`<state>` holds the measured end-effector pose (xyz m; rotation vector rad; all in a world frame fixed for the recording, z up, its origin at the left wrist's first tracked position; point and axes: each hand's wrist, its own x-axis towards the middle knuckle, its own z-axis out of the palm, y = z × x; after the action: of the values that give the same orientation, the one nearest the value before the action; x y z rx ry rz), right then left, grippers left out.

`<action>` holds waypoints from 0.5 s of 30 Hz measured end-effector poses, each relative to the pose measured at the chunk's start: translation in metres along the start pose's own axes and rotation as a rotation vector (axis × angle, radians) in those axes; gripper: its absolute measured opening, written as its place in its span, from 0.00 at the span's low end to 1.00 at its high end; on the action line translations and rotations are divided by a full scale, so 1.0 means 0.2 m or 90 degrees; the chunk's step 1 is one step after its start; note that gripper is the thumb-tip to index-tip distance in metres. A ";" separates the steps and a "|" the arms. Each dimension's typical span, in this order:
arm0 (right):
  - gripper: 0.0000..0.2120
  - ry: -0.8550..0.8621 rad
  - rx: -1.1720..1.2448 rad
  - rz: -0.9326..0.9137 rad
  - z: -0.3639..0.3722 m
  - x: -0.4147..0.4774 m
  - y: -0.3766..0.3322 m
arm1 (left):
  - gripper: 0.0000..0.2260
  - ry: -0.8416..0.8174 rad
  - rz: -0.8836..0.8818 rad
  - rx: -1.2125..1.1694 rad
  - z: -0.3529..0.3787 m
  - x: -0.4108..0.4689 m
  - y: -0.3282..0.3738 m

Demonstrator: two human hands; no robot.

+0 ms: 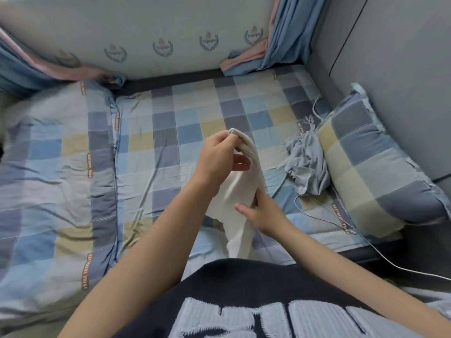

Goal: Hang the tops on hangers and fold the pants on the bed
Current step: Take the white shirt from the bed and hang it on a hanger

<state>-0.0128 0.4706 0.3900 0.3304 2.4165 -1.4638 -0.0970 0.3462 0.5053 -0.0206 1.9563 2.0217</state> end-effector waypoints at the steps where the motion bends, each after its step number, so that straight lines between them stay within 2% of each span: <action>1: 0.15 -0.009 -0.040 0.018 0.00 0.01 0.03 | 0.13 0.017 0.007 -0.015 0.01 -0.02 0.02; 3: 0.10 -0.012 -0.084 0.062 -0.01 0.03 0.10 | 0.13 0.055 0.021 -0.052 0.02 -0.05 0.04; 6: 0.12 -0.010 -0.104 0.113 -0.05 0.03 0.22 | 0.12 0.111 0.038 -0.106 0.01 -0.08 0.05; 8: 0.11 0.046 -0.052 0.099 -0.11 0.04 0.25 | 0.13 0.144 0.048 -0.114 -0.03 -0.08 0.05; 10: 0.16 0.125 -0.010 0.053 -0.20 0.05 0.22 | 0.12 0.192 0.061 -0.079 -0.08 -0.08 0.03; 12: 0.16 0.172 -0.015 -0.016 -0.28 0.07 0.13 | 0.10 0.233 0.054 0.068 -0.15 -0.06 0.00; 15: 0.16 0.182 -0.028 -0.140 -0.36 0.09 -0.05 | 0.08 0.170 -0.038 0.385 -0.22 -0.03 -0.08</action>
<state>-0.0419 0.5307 0.4240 0.2874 2.7848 -1.5401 -0.0973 0.3014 0.4888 -0.2134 2.6210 1.3725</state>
